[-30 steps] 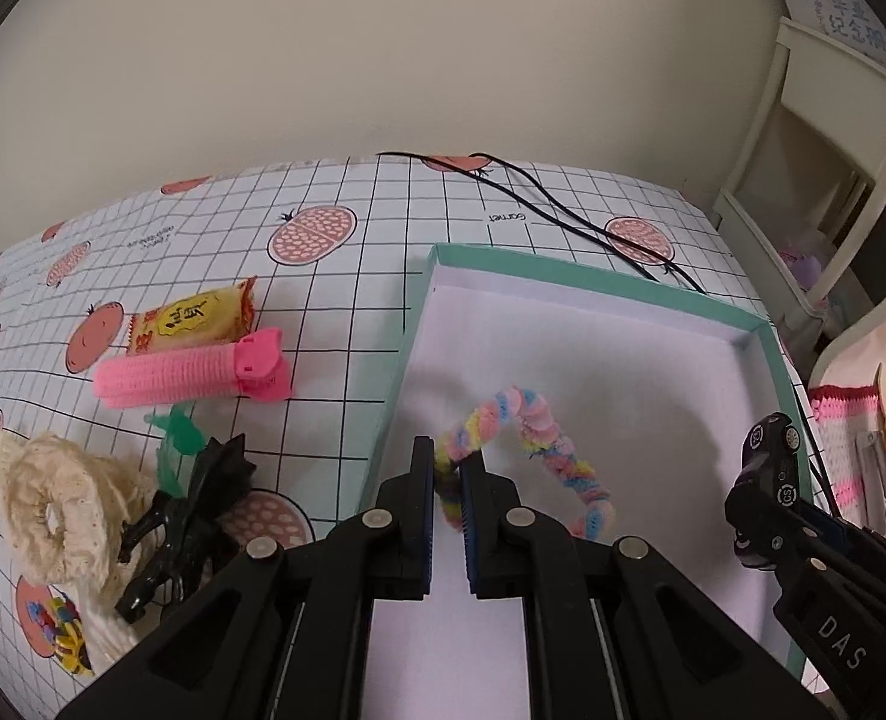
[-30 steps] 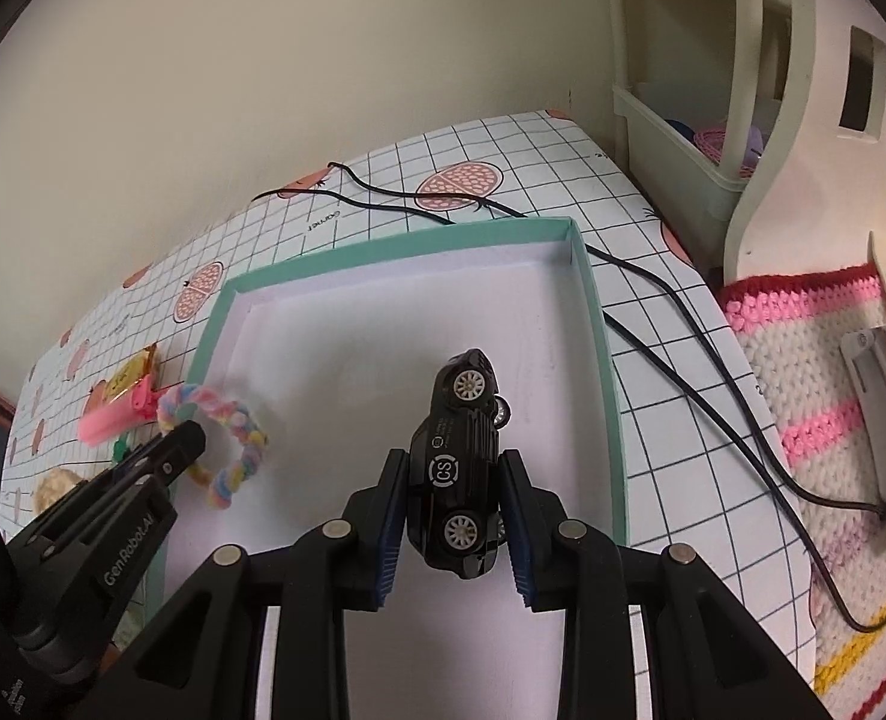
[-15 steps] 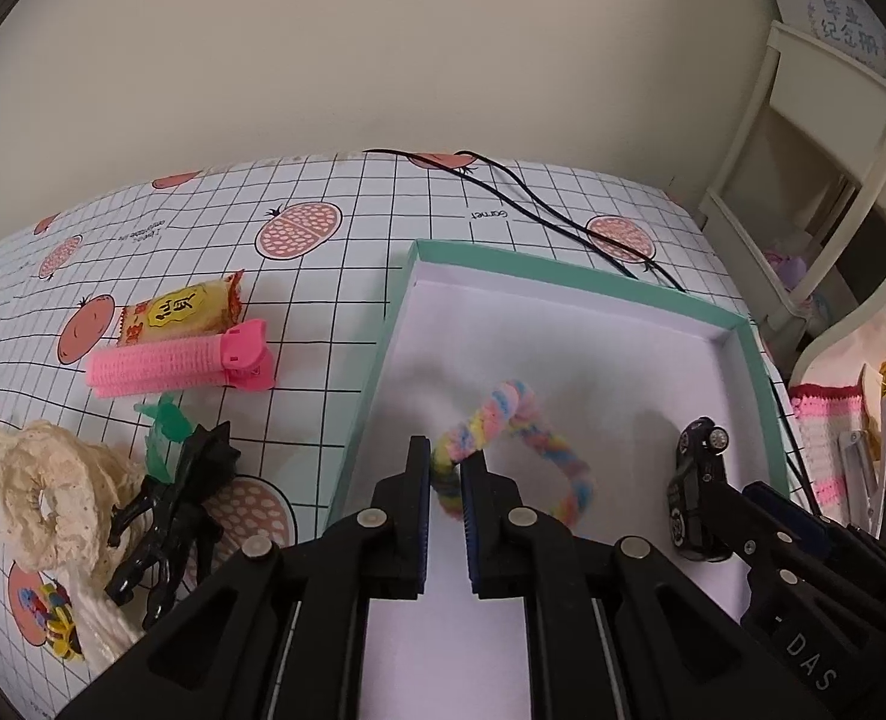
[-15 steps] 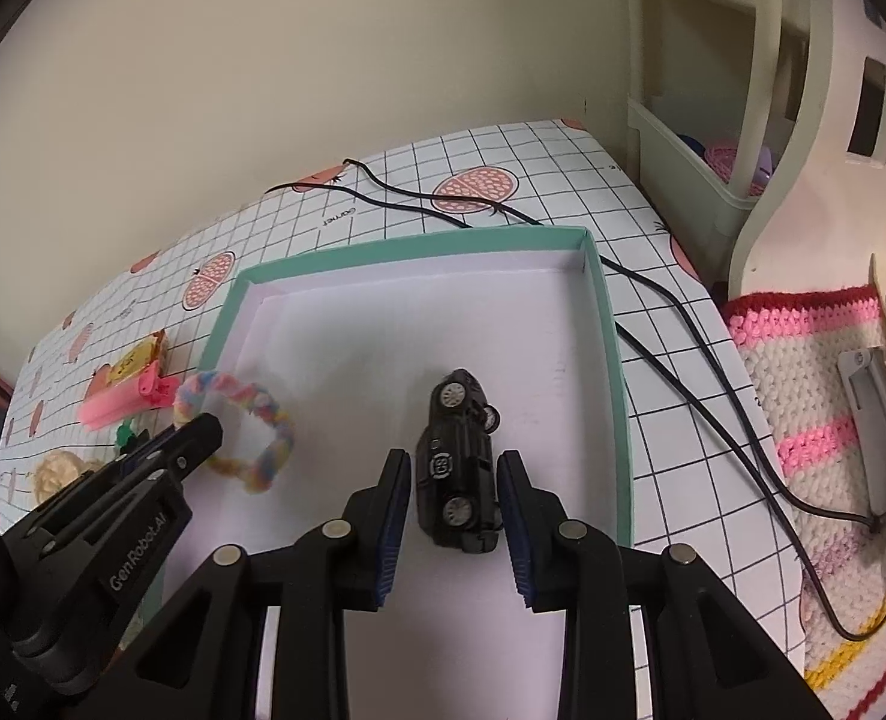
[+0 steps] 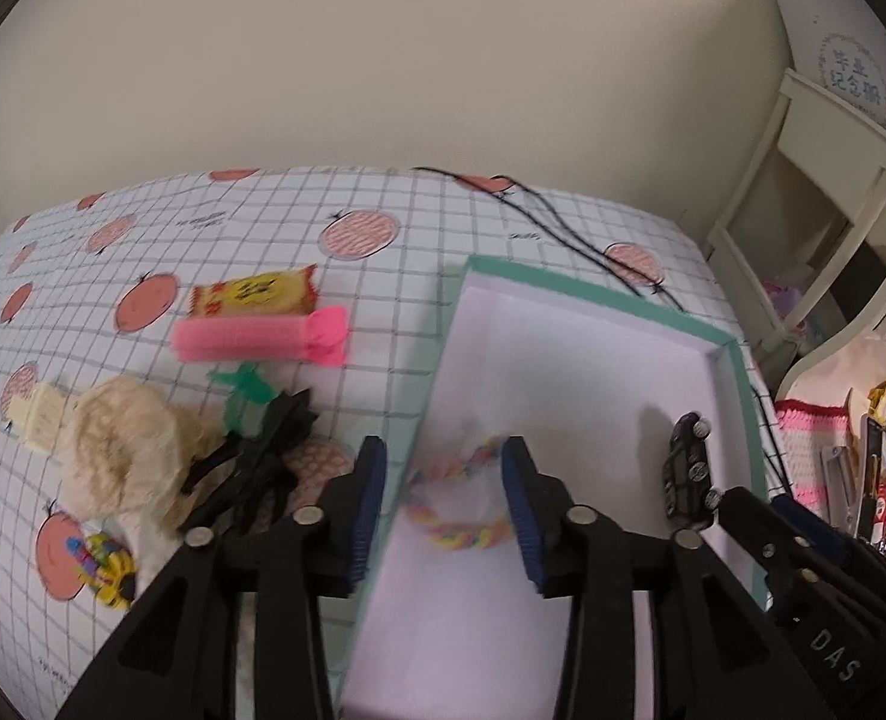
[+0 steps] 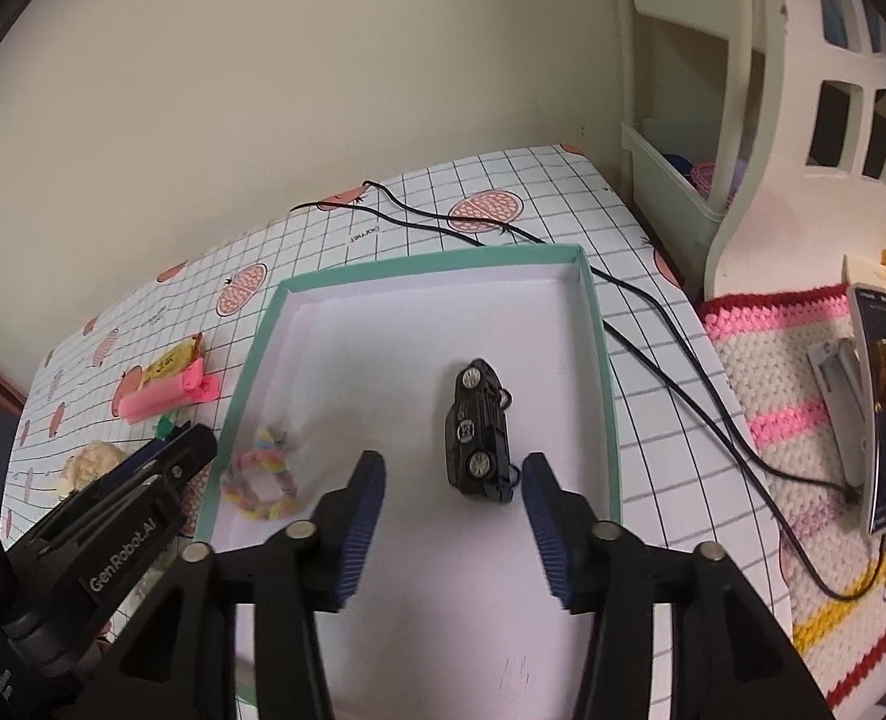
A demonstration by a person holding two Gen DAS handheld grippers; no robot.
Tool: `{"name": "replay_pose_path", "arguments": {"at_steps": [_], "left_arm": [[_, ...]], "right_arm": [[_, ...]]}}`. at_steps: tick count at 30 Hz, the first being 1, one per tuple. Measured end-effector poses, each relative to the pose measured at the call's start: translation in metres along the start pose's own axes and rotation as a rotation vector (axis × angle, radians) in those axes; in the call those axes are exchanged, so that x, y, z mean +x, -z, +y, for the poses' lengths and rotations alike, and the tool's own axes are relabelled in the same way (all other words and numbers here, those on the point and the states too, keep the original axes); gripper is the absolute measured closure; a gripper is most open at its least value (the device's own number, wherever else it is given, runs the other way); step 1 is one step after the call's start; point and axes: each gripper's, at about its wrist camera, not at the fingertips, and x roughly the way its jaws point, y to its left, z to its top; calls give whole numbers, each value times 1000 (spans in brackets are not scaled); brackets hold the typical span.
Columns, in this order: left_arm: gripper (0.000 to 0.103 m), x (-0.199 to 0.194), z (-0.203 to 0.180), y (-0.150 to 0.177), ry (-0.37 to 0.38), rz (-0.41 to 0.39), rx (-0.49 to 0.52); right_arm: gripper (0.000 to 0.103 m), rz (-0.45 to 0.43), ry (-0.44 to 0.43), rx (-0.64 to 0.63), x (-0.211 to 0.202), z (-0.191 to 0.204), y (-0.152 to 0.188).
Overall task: Organize objects
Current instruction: 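Open the right gripper to drop the car while the left releases the ring, then move both grippers back toward the clip toy and cotton swab bag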
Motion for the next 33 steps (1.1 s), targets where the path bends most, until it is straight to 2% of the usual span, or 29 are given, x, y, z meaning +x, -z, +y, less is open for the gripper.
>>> {"name": "replay_pose_path", "arguments": {"at_steps": [5,9,15,17,18,19,20,29,33], "left_arm": [[50,-5,17,6,-18,19,-44],[39,-7,25,11,-25,24,-47],[35,0,38,17,-19,49,-80],[35,2,42,19,-13,57,-100],[32,2,43,20,-12,59,-107],[26,3,44,21,-10,63,-111],[16,3,45,22,-8,65,-115],[12,0,51,23,16,20,-121],[12,-4,56,21,38,10,-140]], "right_arm": [[30,8,-4,5,-2,2,11],[15,10,6,-10,0,3,17],[3,10,9,-12,3,2,20],[0,8,13,-15,5,1,22],[0,6,13,-16,5,1,22],[0,5,13,-19,6,2,22],[0,5,15,-22,6,2,23],[0,-24,32,-45,6,8,23],[0,-55,1,-47,1,10,21]]}}
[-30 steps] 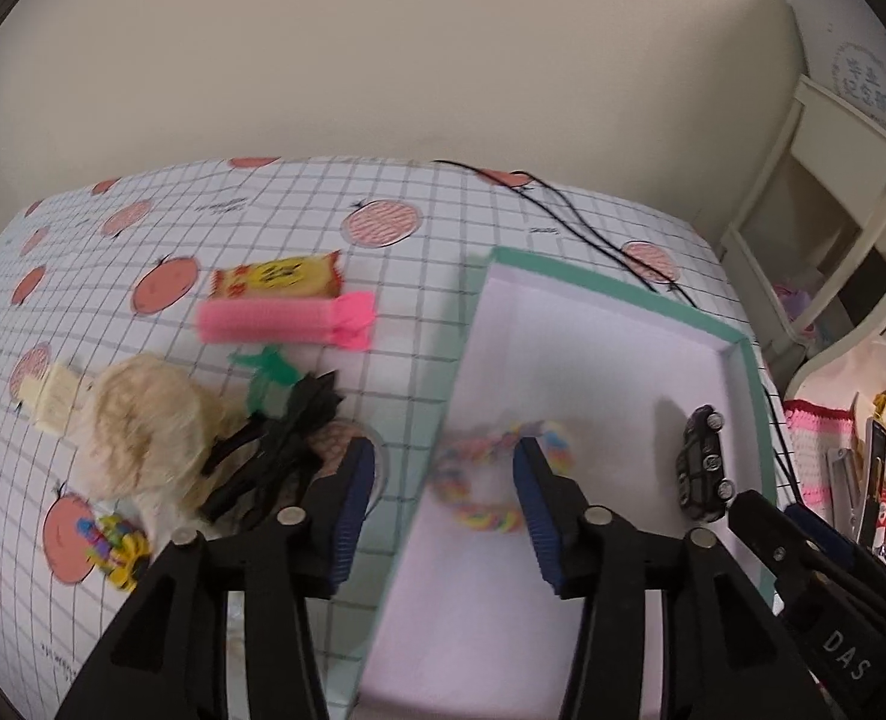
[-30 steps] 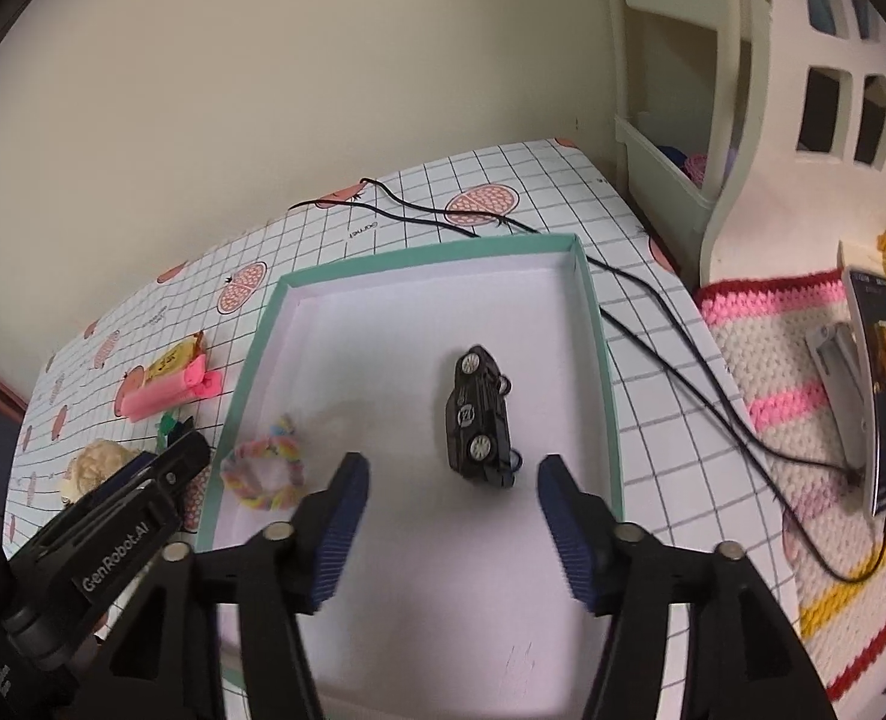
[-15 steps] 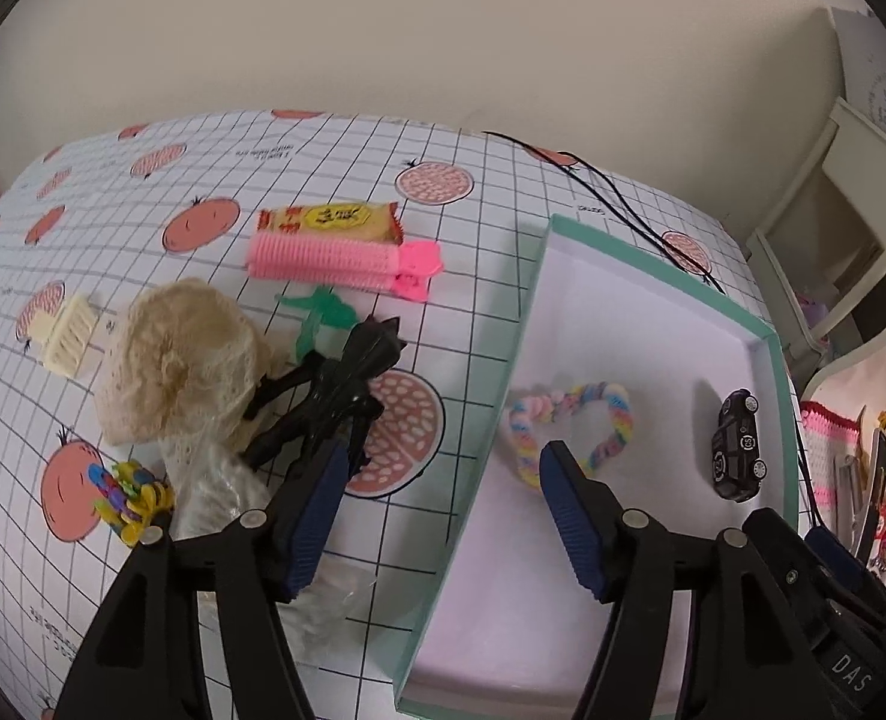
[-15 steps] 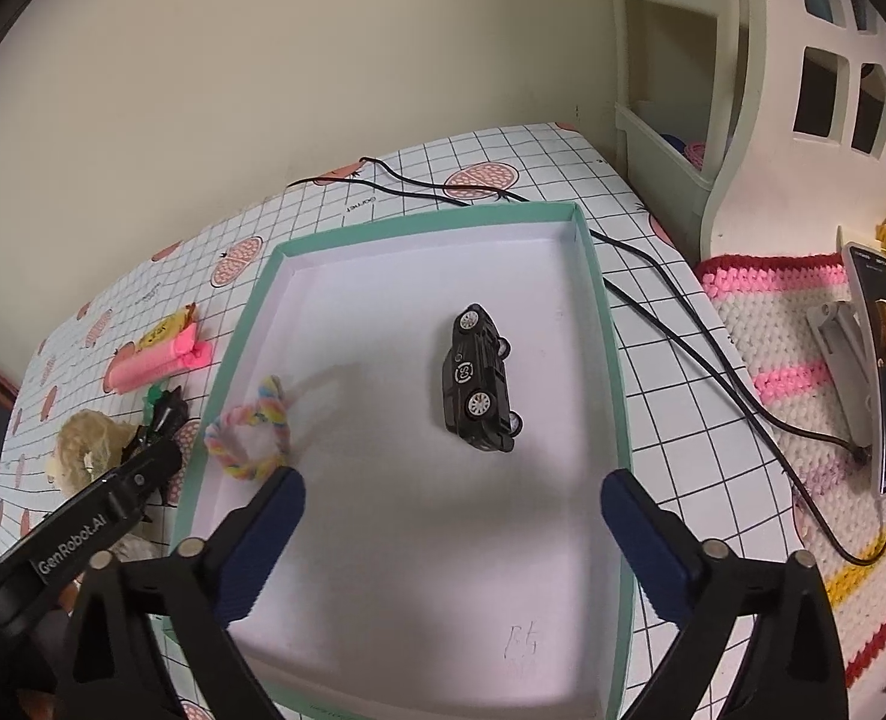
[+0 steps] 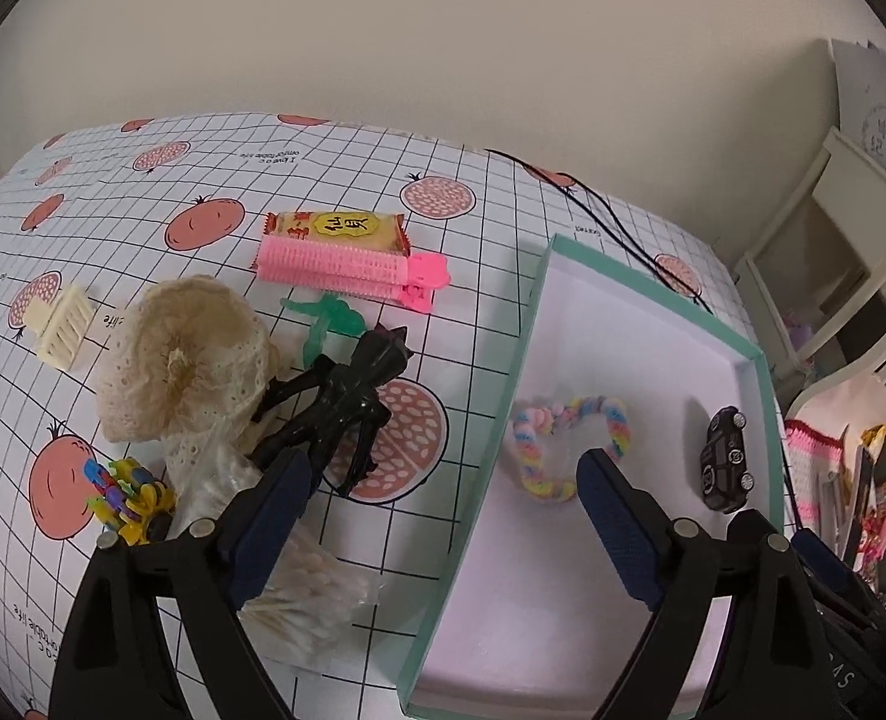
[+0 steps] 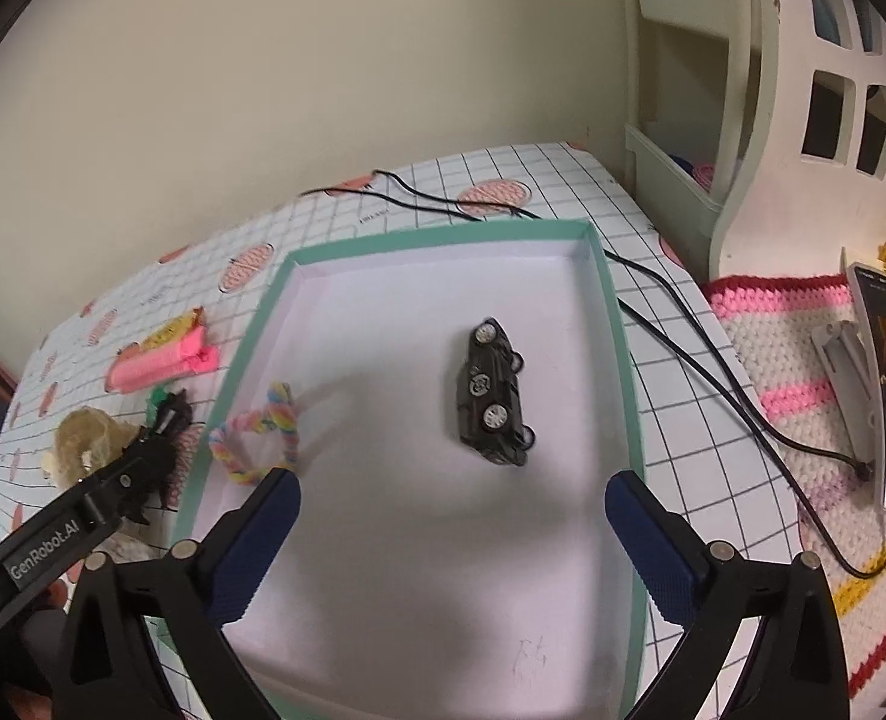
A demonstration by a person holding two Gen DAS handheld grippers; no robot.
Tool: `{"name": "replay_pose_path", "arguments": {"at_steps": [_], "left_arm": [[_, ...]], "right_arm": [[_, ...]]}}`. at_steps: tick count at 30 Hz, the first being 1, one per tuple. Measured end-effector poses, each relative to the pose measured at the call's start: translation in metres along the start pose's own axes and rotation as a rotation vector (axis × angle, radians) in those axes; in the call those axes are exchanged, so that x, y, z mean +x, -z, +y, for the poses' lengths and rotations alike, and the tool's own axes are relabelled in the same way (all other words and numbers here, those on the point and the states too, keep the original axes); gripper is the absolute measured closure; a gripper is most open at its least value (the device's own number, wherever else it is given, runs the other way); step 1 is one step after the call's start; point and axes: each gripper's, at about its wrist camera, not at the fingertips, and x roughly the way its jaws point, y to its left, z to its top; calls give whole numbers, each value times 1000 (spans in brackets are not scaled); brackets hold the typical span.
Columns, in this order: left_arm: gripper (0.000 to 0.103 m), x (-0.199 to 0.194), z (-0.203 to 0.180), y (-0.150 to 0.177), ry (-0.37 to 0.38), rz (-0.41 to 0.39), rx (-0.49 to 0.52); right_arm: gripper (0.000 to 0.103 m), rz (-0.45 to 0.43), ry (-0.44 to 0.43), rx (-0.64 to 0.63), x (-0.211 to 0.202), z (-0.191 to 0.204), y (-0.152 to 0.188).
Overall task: Organize objects
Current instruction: 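Move both grippers back toward the clip toy and cotton swab bag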
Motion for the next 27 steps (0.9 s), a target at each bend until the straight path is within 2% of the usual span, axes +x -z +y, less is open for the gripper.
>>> {"name": "replay_pose_path", "arguments": {"at_steps": [5,10,16,19,23,27], "left_arm": [[12,-8,4,-5,17,-14,7],[12,-20,13,-13,2,-34,19],[12,-34,35,-26,-25,-41,13],[12,-44,49,-33,-35,-68,4],[12,-56,79,-42,-58,-101,-51],[12,-58,112,-47,-73,-93,-144]], "right_arm": [[0,-20,-15,-5,-3,4,-2],[0,-36,-31,-19,-5,11,-1],[0,-75,-64,-38,-11,27,-3],[0,-81,-91,-50,-13,39,-5],[0,-65,-150,-91,-12,62,-6],[0,-52,-190,-150,-12,89,-2]]}}
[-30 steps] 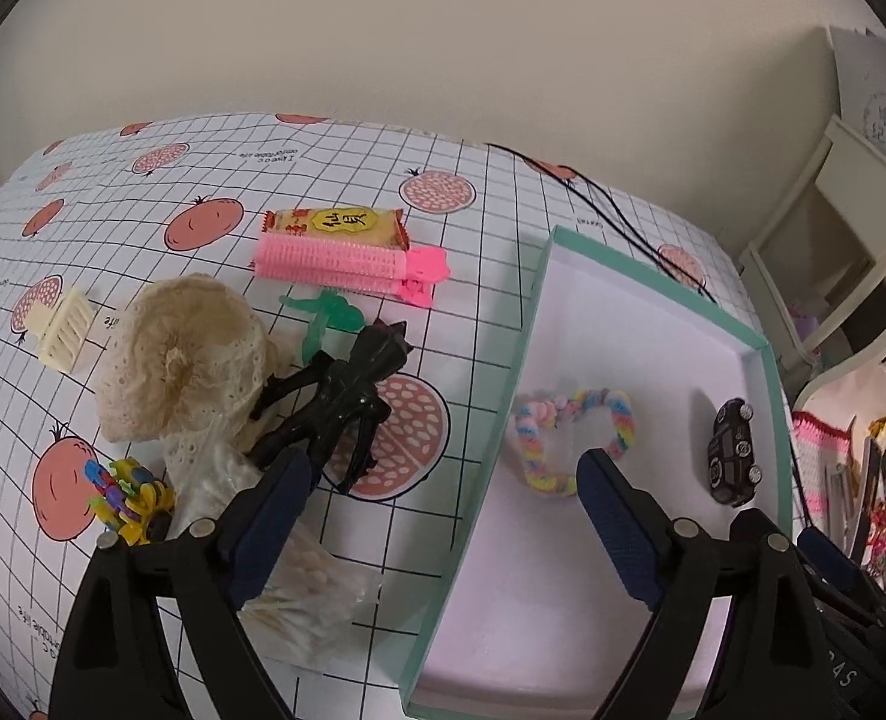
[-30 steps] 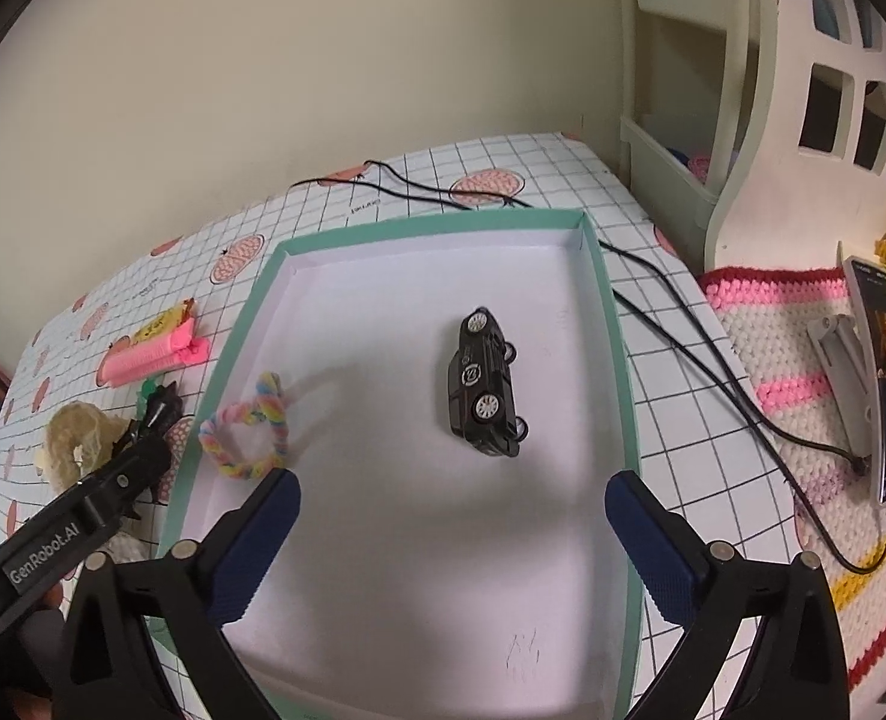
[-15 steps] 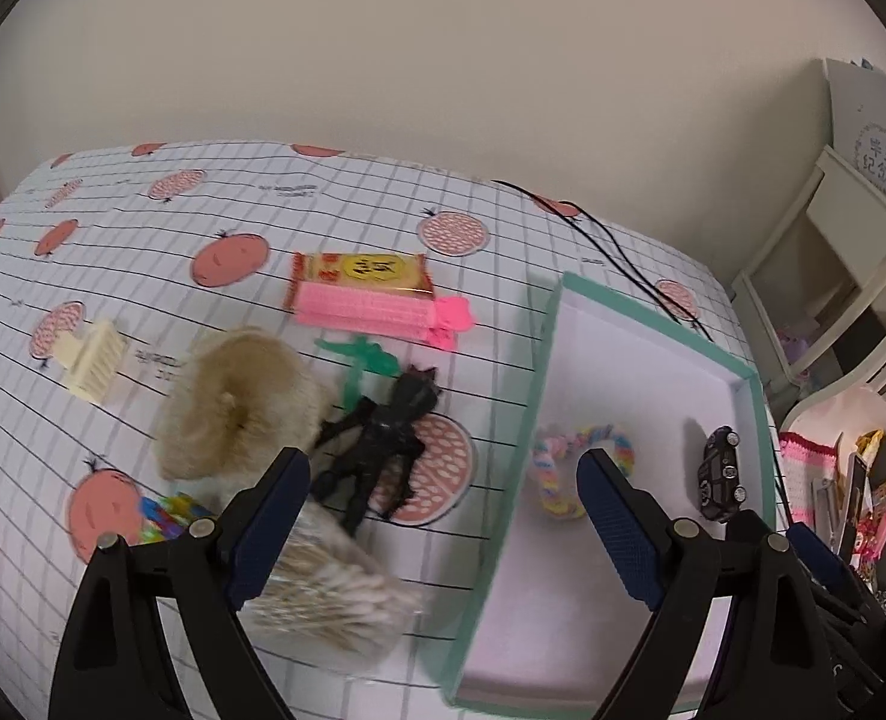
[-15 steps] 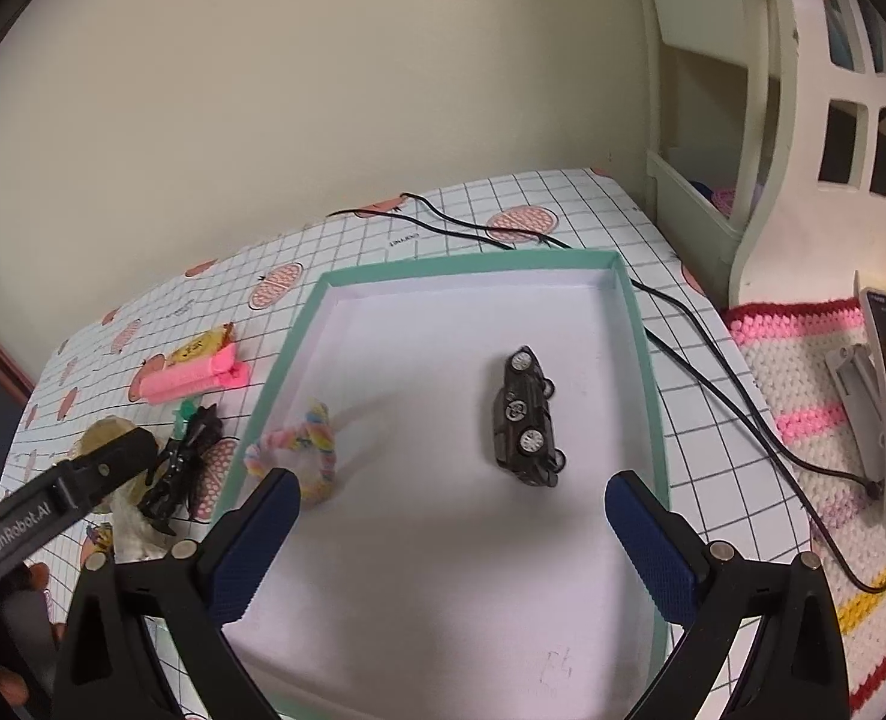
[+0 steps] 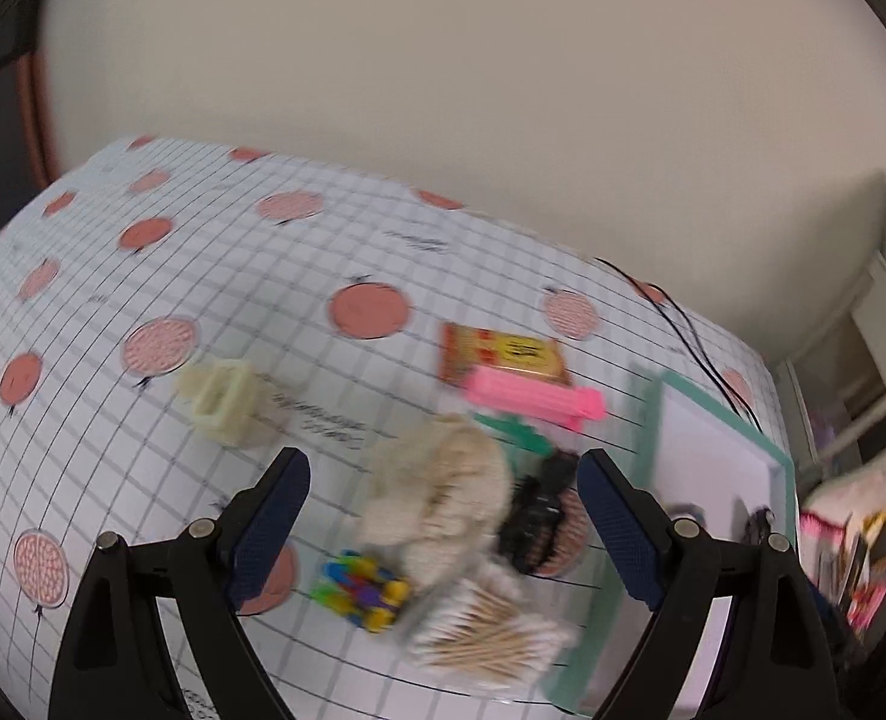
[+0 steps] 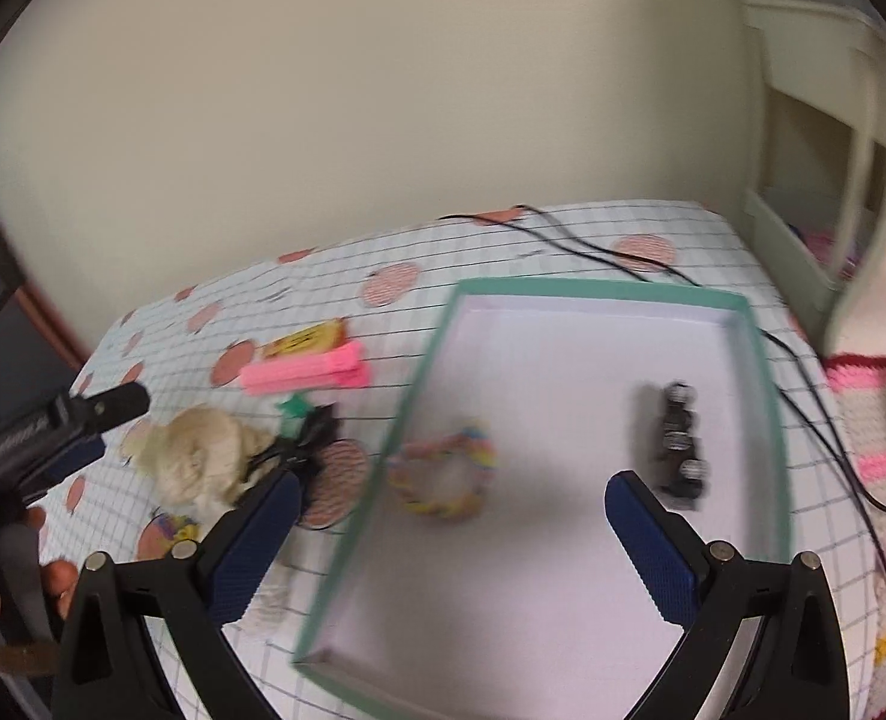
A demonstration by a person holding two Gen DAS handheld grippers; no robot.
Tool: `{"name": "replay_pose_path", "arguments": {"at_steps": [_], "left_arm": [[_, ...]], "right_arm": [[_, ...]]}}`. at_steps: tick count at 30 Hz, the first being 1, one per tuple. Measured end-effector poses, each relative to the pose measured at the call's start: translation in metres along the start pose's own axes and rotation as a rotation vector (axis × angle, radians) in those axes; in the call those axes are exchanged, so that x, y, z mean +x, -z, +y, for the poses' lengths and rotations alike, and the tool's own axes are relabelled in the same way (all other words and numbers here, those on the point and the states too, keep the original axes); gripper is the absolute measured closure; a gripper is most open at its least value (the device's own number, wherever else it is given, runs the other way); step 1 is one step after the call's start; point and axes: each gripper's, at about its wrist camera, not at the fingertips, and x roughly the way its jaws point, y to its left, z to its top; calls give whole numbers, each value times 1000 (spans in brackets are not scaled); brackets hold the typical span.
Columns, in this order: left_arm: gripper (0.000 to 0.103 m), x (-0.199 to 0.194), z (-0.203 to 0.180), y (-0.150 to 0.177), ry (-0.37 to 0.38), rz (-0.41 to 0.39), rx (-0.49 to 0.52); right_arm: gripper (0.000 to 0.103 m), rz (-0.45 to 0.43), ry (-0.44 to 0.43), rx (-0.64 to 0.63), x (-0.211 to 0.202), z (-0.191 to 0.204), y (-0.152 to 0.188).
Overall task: Organize objects
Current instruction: 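Move both grippers back toward the clip toy and cotton swab bag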
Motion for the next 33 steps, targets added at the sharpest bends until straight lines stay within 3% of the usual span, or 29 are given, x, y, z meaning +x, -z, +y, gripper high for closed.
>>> {"name": "replay_pose_path", "arguments": {"at_steps": [8,16,27,33], "left_arm": [[12,7,57,-9,-47,31,-144],[12,24,83,-3,-84,129,-170],[12,49,75,17,-89,346,-122],[12,52,69,23,-74,400,-118]], "right_arm": [[0,51,-72,-80,18,43,7],[0,123,-124,-185,33,89,20],[0,212,-118,-312,50,120,44],[0,246,-104,-339,56,124,51]]}}
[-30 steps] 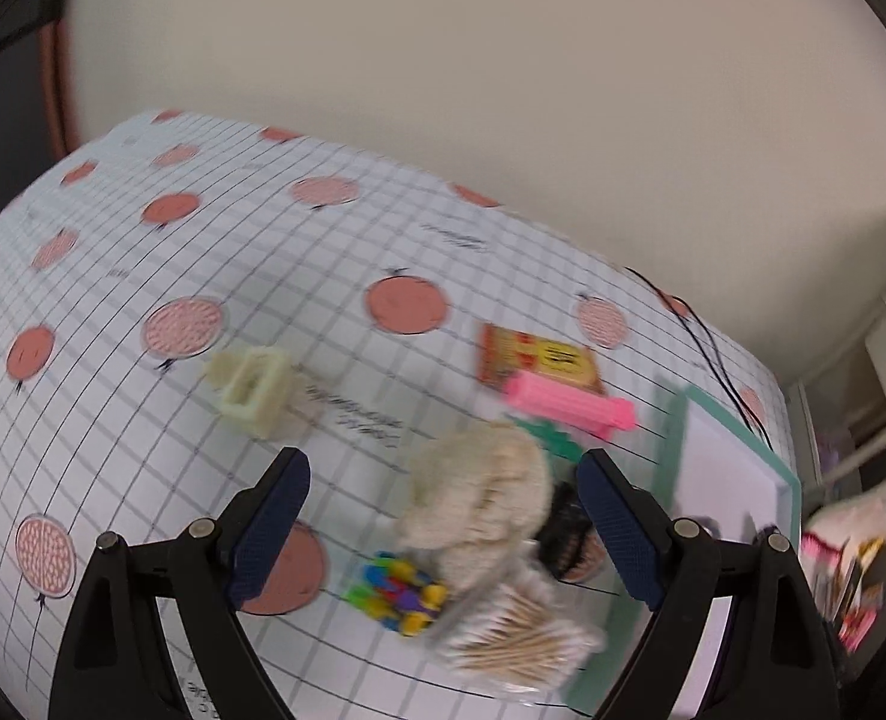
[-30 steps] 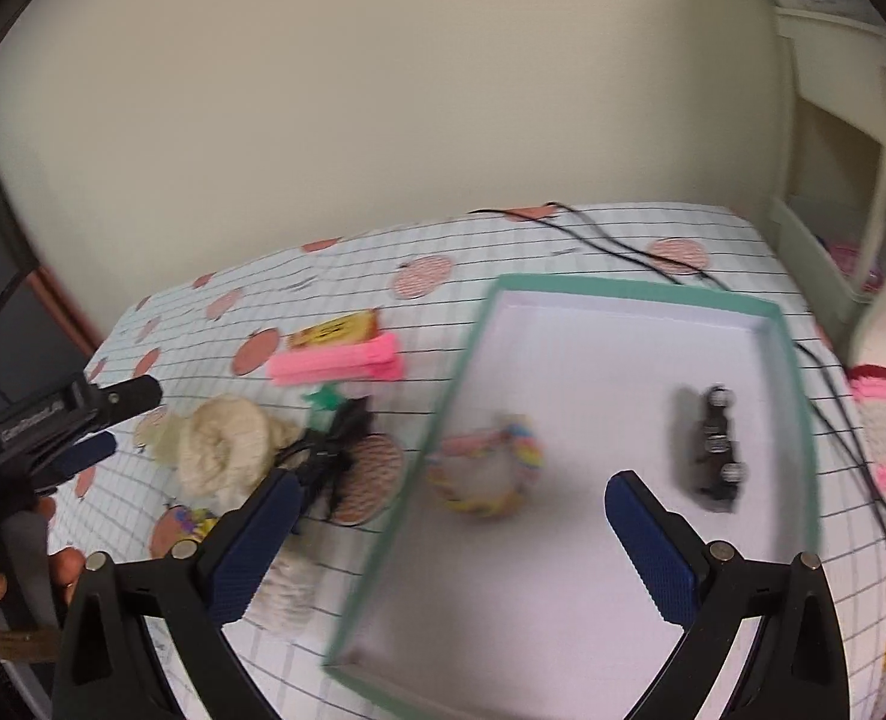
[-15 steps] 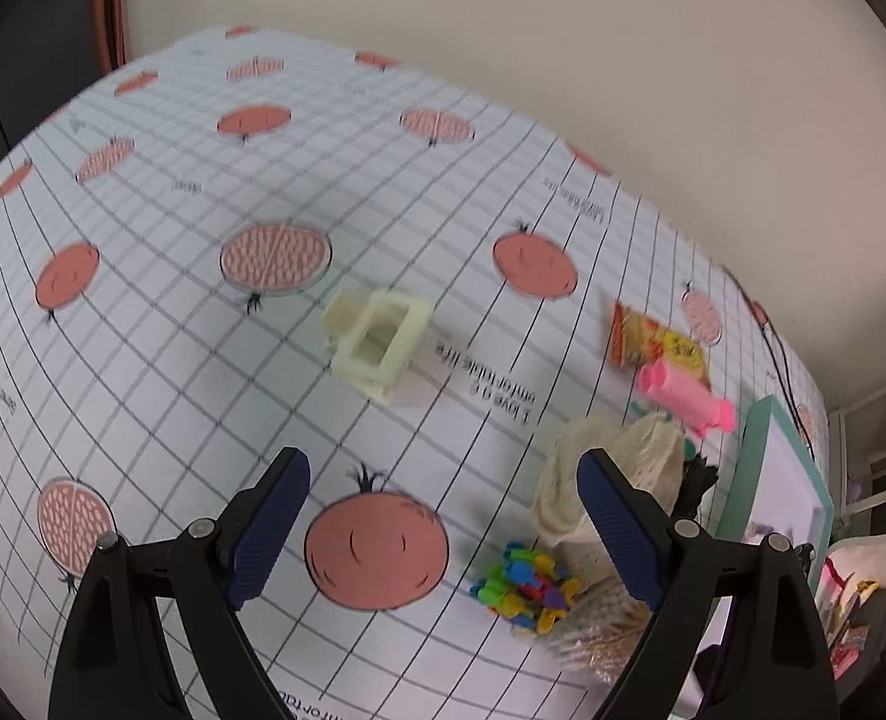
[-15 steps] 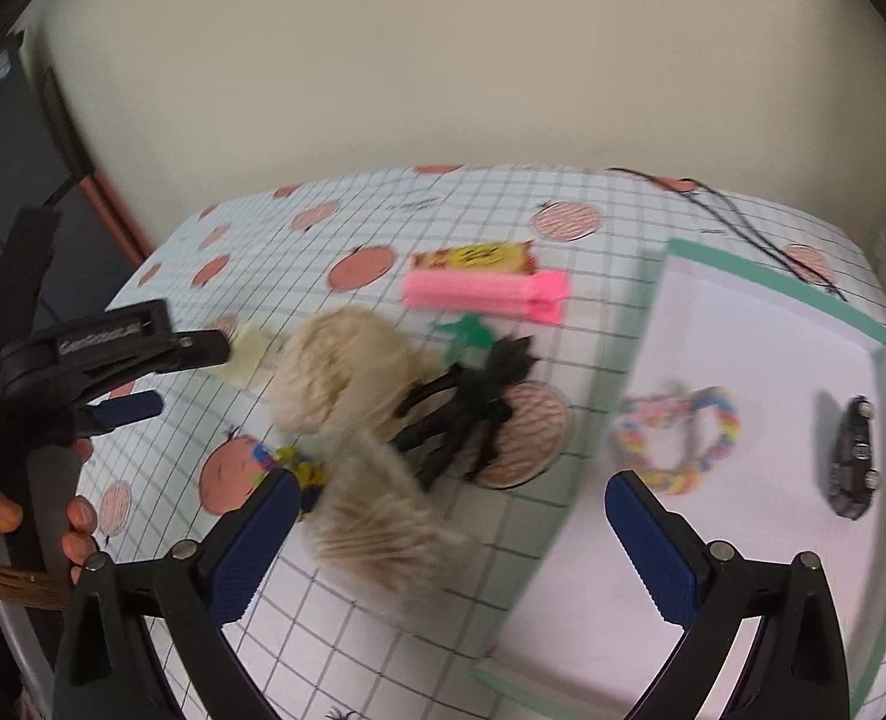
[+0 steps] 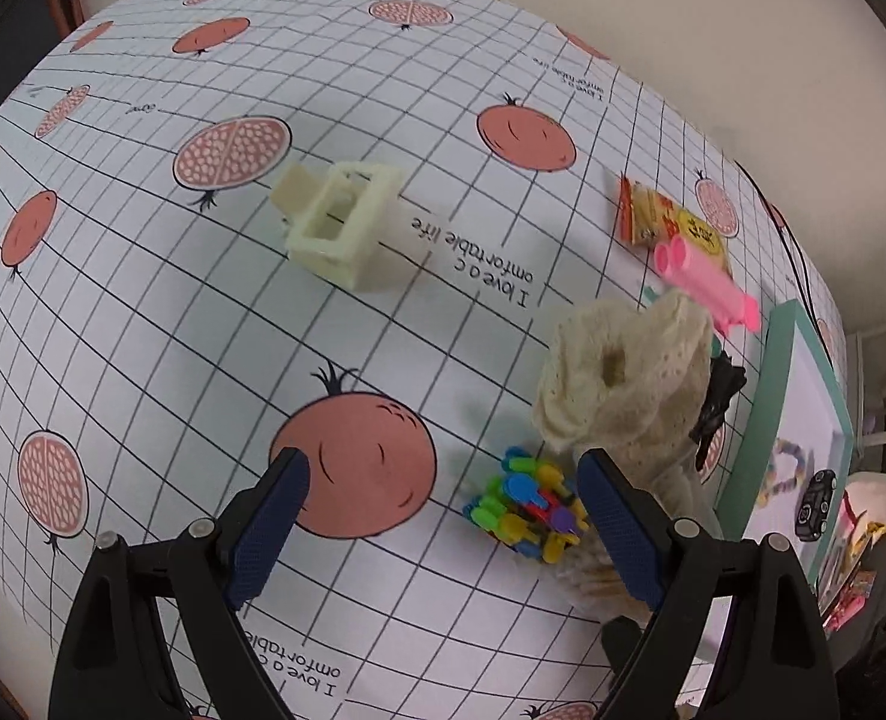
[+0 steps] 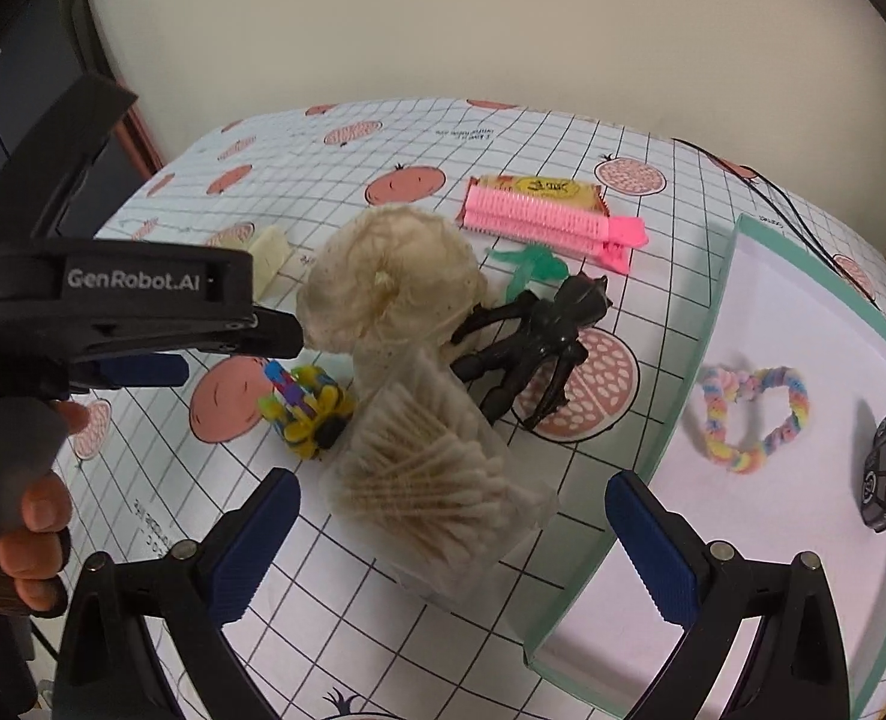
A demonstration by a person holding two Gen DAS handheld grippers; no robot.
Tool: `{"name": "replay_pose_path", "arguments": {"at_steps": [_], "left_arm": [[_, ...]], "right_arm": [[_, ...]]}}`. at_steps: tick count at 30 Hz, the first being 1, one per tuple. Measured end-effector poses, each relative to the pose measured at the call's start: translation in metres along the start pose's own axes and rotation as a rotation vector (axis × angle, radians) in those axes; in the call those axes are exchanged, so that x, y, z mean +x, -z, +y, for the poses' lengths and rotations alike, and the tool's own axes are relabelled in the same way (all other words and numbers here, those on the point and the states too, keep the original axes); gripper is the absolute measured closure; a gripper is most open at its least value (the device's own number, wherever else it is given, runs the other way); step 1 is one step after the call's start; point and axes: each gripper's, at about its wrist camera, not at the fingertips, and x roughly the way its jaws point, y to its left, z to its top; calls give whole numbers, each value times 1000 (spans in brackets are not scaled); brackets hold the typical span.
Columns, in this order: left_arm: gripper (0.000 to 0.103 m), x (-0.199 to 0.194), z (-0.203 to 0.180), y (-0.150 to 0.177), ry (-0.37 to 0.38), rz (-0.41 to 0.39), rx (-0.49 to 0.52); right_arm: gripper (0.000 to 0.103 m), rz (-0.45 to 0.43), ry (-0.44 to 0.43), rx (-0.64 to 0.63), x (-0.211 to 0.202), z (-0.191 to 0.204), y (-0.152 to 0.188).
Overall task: Organize objects
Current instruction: 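Move both grippers back toward the clip toy and cotton swab bag, then grasp the cotton swab bag with the right gripper while the left grasps the clip toy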
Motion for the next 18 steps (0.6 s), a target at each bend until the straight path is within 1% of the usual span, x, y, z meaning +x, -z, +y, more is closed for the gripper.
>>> {"name": "replay_pose_path", "arguments": {"at_steps": [5,8,13,18], "left_arm": [[12,7,-8,6,15,45,29],[12,10,-13,9,3,56,57],[14,15,-20,14,-17,63,85],[17,18,-25,16,-17,58,93]], "right_arm": [[0,32,7,-38,7,11,1],[0,49,18,-65,11,17,3],[0,73,46,-107,20,27,5],[0,76,68,-129,24,32,6]]}}
